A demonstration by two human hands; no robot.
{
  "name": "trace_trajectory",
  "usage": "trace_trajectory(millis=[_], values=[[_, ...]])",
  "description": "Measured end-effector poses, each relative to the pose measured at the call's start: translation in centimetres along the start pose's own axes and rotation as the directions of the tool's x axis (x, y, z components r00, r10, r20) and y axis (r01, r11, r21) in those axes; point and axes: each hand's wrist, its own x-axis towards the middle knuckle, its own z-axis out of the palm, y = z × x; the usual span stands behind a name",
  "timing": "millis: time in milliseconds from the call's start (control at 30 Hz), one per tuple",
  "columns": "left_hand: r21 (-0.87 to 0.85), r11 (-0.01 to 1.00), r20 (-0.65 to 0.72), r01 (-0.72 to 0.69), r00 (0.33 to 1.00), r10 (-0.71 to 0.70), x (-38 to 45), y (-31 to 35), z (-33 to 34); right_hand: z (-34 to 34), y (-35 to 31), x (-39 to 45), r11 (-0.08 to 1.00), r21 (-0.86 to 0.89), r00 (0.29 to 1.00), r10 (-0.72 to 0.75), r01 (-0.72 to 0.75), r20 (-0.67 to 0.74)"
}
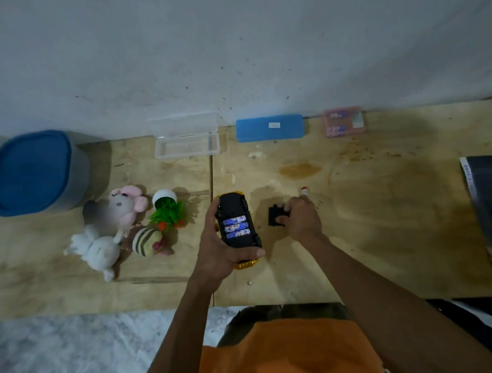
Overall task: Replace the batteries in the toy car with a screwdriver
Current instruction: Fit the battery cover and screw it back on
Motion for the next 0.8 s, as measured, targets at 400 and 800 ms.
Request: trace_trajectory(millis=[400, 800], values=[[-0.045, 0.999, 0.009, -0.026, 1.000, 0.026, -0.3, -0.7, -1.0, 0.3, 0.5, 0.6, 0.994, 0.102, 0.998, -0.044, 0.048, -0.042], [-0.029, 0.999, 0.046, -0.043, 0.998, 0.044, -1.2, -0.5, -2.5, -3.4, -1.0, -1.8, 0.958, 0.261, 0.986, -0.077, 0.114, -0.145]])
